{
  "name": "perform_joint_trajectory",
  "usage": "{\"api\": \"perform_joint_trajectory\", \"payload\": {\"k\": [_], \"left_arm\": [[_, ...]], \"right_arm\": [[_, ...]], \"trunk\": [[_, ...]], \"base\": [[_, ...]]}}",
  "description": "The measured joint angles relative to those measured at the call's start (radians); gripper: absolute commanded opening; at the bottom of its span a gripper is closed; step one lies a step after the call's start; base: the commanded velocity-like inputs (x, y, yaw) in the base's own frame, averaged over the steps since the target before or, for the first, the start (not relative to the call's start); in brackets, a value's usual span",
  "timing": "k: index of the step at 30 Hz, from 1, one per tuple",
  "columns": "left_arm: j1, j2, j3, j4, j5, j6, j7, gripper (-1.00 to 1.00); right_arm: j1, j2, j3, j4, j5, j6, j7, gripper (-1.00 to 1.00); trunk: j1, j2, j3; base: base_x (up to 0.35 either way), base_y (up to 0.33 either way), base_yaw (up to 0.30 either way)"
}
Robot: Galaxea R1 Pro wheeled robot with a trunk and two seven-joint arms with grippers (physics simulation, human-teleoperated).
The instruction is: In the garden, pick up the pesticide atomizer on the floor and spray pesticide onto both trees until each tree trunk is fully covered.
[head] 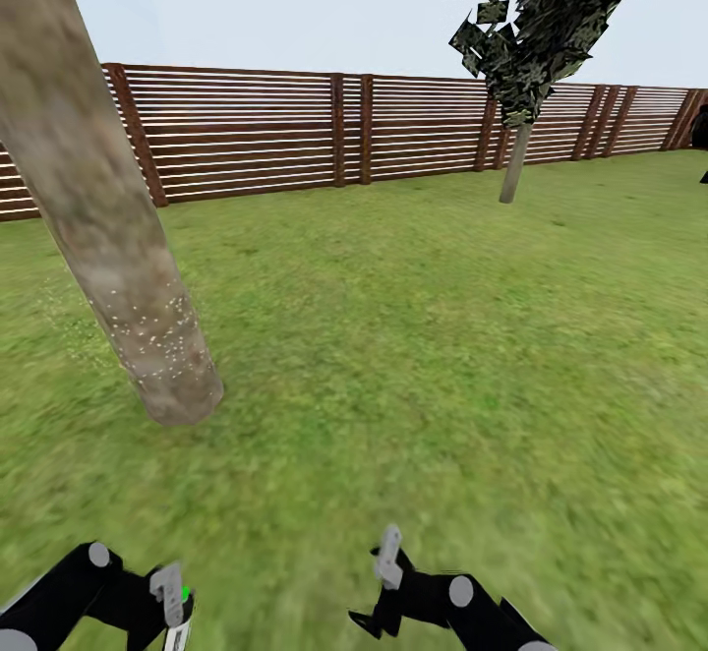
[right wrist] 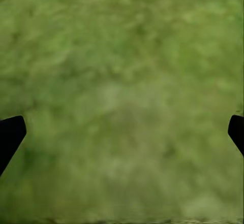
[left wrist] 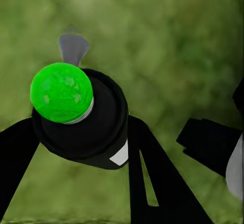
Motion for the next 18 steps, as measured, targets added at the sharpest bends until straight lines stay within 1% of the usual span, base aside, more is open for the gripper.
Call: {"api": "perform_joint_trajectory", "payload": {"k": [2,3,5,8,11,12,13,15,17,18], "left_arm": [[0.005,0.009,-0.011,-0.004,-0.014,0.01,-0.012,-1.0],[0.002,0.008,-0.016,-0.004,-0.02,0.015,-0.017,-1.0],[0.002,-0.003,-0.026,-0.005,-0.032,0.025,-0.029,-1.0],[-0.001,-0.02,-0.041,-0.014,-0.05,0.035,-0.046,-1.0],[-0.017,-0.037,-0.056,-0.017,-0.066,0.035,-0.063,-1.0],[-0.084,-0.082,-0.109,0.001,-0.125,0.035,-0.148,-1.0],[-0.103,-0.114,-0.108,-0.011,-0.136,0.035,-0.156,-1.0],[-0.115,-0.126,-0.112,-0.007,-0.168,0.035,-0.162,-1.0],[-0.119,-0.139,-0.113,-0.007,-0.179,0.035,-0.164,-1.0],[-0.122,-0.144,-0.114,-0.008,-0.181,0.035,-0.164,-1.0]], "right_arm": [[0.001,-0.007,0.0,0.011,0.002,0.0,0.011,1.0],[0.001,-0.008,0.001,0.017,0.003,0.0,0.017,1.0],[0.001,-0.005,0.005,0.028,0.005,0.0,0.028,1.0],[0.001,0.007,0.007,0.011,0.006,0.001,0.045,1.0],[0.001,0.014,0.007,-0.005,0.006,0.001,0.061,1.0],[-0.001,0.015,0.007,-0.095,0.004,0.003,0.191,-1.0],[-0.002,0.015,0.008,-0.103,0.006,0.002,0.197,-1.0],[-0.004,0.018,0.008,-0.104,0.007,0.002,0.198,-1.0],[-0.005,0.02,0.009,-0.103,0.008,0.001,0.201,-1.0],[-0.005,0.02,0.011,-0.103,0.008,0.001,0.215,-1.0]], "trunk": [[0.0,0.0,0.0],[0.0,0.0,0.0],[0.0,0.0,0.0],[0.0,0.0,0.0],[0.0,0.0,0.0],[0.0,0.0,0.0],[0.0,0.0,0.0],[0.0,0.0,0.0],[0.0,0.0,0.0],[0.0,0.0,0.0]], "base": [[0.0,0.0,0.0],[0.0,0.0,0.0],[0.0,0.0,0.0],[0.0,0.0,0.0],[0.0,0.0,0.0],[0.0,0.0,0.0],[0.0,0.0,0.0],[0.0,0.0,0.0],[0.0,0.0,0.0],[0.0,0.0,0.0]]}}
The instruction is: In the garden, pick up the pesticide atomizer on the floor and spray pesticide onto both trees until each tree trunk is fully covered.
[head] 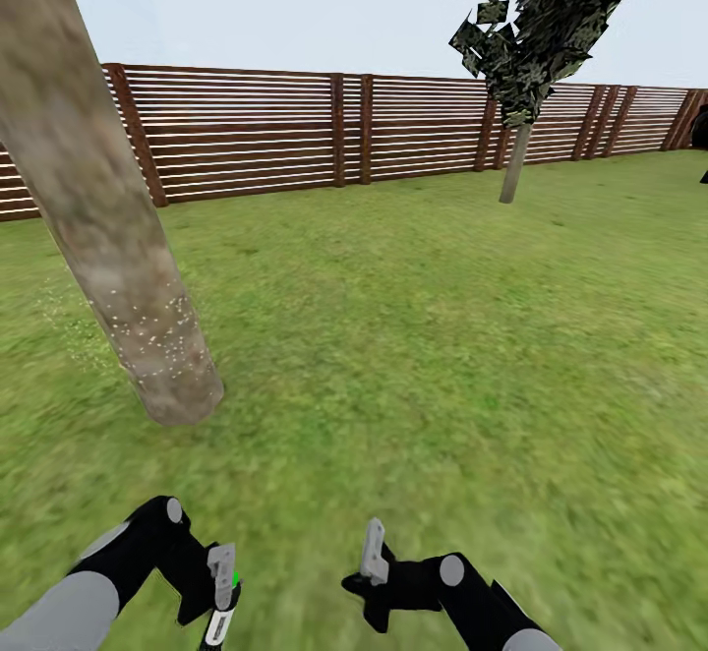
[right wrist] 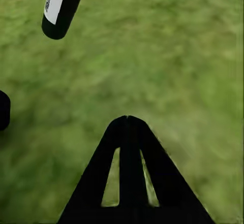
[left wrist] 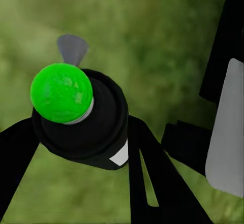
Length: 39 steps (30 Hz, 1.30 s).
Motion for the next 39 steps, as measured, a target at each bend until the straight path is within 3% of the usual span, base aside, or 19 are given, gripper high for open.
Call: {"api": "perform_joint_trajectory", "payload": {"k": [3,5,8,11,15,29,35,39], "left_arm": [[-0.011,-0.021,-0.001,0.002,-0.002,0.0,-0.001,-1.0],[-0.012,-0.044,-0.004,0.003,-0.006,0.001,0.0,-1.0],[-0.014,-0.077,-0.028,0.003,-0.057,0.005,0.001,-1.0],[-0.014,-0.089,-0.032,0.003,-0.07,0.011,0.001,-1.0],[-0.014,-0.095,-0.033,0.005,-0.071,0.011,0.002,-1.0],[-0.013,-0.184,-0.036,0.01,-0.058,-0.007,0.0,-1.0],[-0.013,-0.21,-0.036,0.01,-0.058,-0.007,0.0,-1.0],[-0.012,-0.213,-0.035,0.011,-0.056,-0.008,0.0,-1.0]], "right_arm": [[0.0,0.002,0.002,-0.003,0.0,-0.001,0.038,-1.0],[0.0,0.02,0.002,-0.004,0.0,-0.001,0.044,-1.0],[0.0,0.037,0.002,-0.036,-0.001,-0.001,0.052,-1.0],[0.0,0.049,0.003,-0.076,0.0,-0.001,0.092,-1.0],[0.0,0.049,0.003,-0.091,-0.003,-0.001,0.103,-1.0],[0.0,0.048,-0.002,-0.09,-0.003,-0.001,0.103,-1.0],[0.0,0.048,-0.002,-0.089,-0.003,-0.001,0.103,-1.0],[0.0,0.048,-0.004,-0.088,-0.003,-0.001,0.103,-1.0]], "trunk": [[0.0,0.0,0.0],[0.0,0.0,0.0],[0.0,0.0,0.0],[0.0,0.0,0.0],[0.0,0.0,0.0],[0.0,0.0,0.0],[0.0,0.0,0.0],[0.0,0.0,0.0]], "base": [[0.0,0.0,0.0],[0.0,0.0,0.0],[0.0,0.0,0.0],[0.0,0.0,0.0],[0.0,0.0,0.0],[0.0,0.0,0.0],[0.0,0.0,0.0],[0.0,0.0,0.0]]}}
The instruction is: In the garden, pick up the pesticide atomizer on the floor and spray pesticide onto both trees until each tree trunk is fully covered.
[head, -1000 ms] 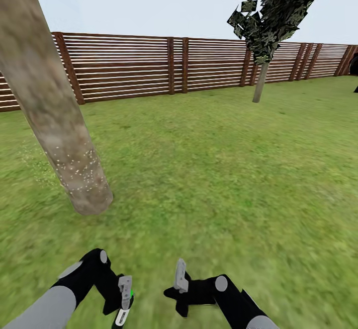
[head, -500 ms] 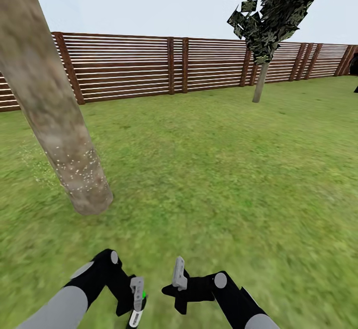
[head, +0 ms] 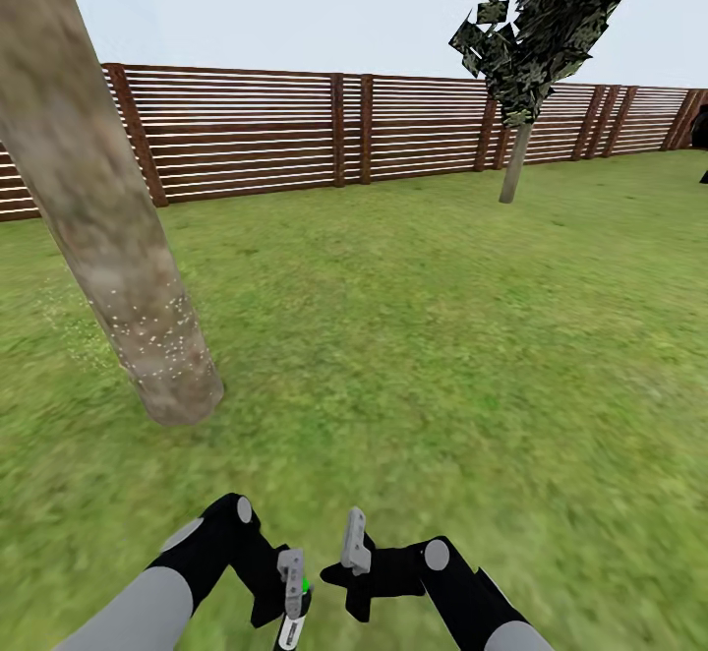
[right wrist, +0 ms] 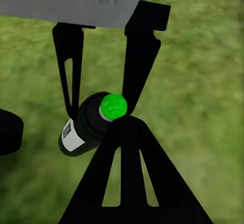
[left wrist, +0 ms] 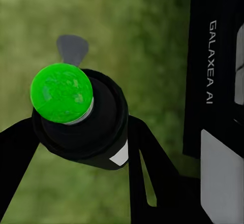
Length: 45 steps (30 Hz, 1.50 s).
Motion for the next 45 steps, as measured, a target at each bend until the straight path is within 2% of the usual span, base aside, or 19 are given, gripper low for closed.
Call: {"api": "perform_joint_trajectory", "payload": {"k": [5,13,14,16,18,35,40,45], "left_arm": [[0.0,-0.004,0.001,0.023,0.003,-0.032,-0.001,-1.0],[-0.001,-0.019,0.005,0.028,0.004,-0.034,-0.001,-1.0],[-0.001,-0.021,0.005,0.028,0.01,-0.034,-0.001,-1.0],[-0.001,-0.022,0.003,0.029,0.05,-0.034,-0.001,-1.0],[-0.001,-0.022,0.001,0.029,0.065,-0.035,-0.001,-1.0],[-0.002,-0.021,0.002,0.027,0.072,-0.035,-0.001,-1.0],[-0.003,-0.02,0.002,0.027,0.094,-0.035,-0.001,-1.0],[-0.004,-0.022,0.002,0.027,0.096,-0.035,-0.001,-1.0]], "right_arm": [[0.0,-0.002,-0.002,0.001,0.001,0.0,0.0,-1.0],[0.0,-0.002,-0.003,0.003,0.002,0.0,0.0,-1.0],[0.0,-0.003,-0.004,0.004,0.002,0.0,0.0,-1.0],[0.0,-0.002,-0.004,0.004,0.002,0.0,0.0,-1.0],[0.0,-0.003,-0.004,0.005,0.002,0.0,0.0,-1.0],[0.0,-0.004,-0.004,0.006,0.002,0.0,0.0,-1.0],[0.0,-0.004,-0.004,0.007,0.003,0.0,0.0,-1.0],[0.0,-0.005,-0.004,0.009,0.005,0.0,-0.001,-1.0]], "trunk": [[0.0,0.0,0.0],[0.0,0.0,0.0],[0.0,0.0,0.0],[0.0,0.0,0.0],[0.0,0.0,0.0],[0.0,0.0,0.0],[0.0,0.0,0.0],[0.0,0.0,0.0]], "base": [[0.0,0.0,0.0],[0.0,0.0,0.0],[0.0,0.0,0.0],[0.0,0.0,0.0],[0.0,0.0,0.0],[0.0,0.0,0.0],[0.0,0.0,0.0],[0.0,0.0,0.0]]}}
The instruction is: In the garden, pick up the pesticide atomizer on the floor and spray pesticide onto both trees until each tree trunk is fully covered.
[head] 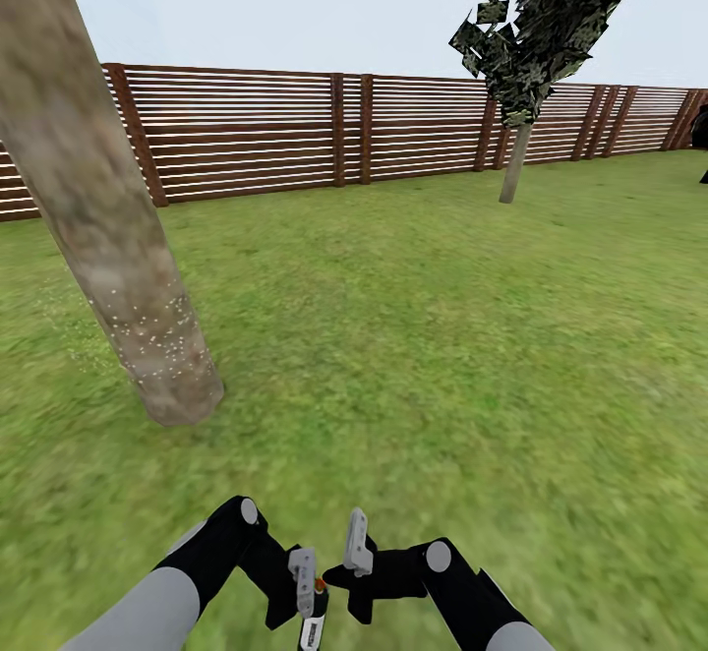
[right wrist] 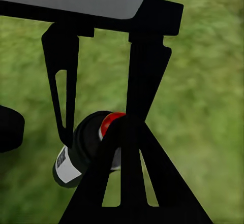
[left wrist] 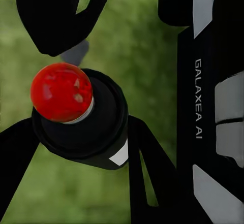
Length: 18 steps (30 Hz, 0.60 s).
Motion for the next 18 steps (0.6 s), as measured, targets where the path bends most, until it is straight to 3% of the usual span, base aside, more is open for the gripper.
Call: {"api": "perform_joint_trajectory", "payload": {"k": [6,7,9,10,11,14,17,18], "left_arm": [[0.0,0.004,-0.001,0.0,-0.001,0.0,0.0,-1.0],[0.0,0.021,-0.002,0.001,-0.009,-0.001,0.001,-1.0],[0.0,0.067,0.0,0.002,-0.018,-0.001,0.001,-1.0],[0.002,0.106,-0.002,0.002,-0.02,0.0,0.001,-1.0],[0.002,0.123,-0.003,0.003,-0.02,0.0,0.001,-1.0],[0.011,0.224,-0.005,0.005,-0.021,-0.001,0.004,-1.0],[0.014,0.28,-0.005,0.025,-0.022,-0.001,0.007,-1.0],[0.015,0.295,-0.005,0.028,-0.022,-0.001,0.008,-1.0]], "right_arm": [[0.0,-0.004,0.0,0.0,-0.001,0.0,0.0,-1.0],[0.0,-0.004,0.0,0.0,-0.001,0.0,0.0,-1.0],[0.0,-0.004,0.0,0.0,-0.001,0.0,0.0,-1.0],[0.0,-0.004,0.0,0.0,0.0,0.0,0.0,-1.0],[0.0,-0.004,0.001,0.0,0.0,0.0,0.0,-1.0],[0.0,-0.004,0.001,0.0,0.0,-0.001,-0.001,-1.0],[0.0,-0.005,0.0,0.0,0.0,-0.001,-0.001,-1.0],[0.0,-0.011,0.0,0.0,0.0,-0.001,-0.002,1.0]], "trunk": [[0.0,0.0,0.0],[0.0,0.0,0.0],[0.0,0.0,0.0],[0.0,0.0,0.0],[0.0,0.0,0.0],[0.0,0.0,0.0],[0.0,0.0,0.0],[0.0,0.0,0.0]], "base": [[0.0,0.0,0.0],[0.0,0.0,0.0],[0.0,0.0,0.0],[0.0,0.0,0.0],[0.0,0.0,0.0],[0.0,0.0,0.0],[0.0,0.0,0.0],[0.0,0.0,0.0]]}}
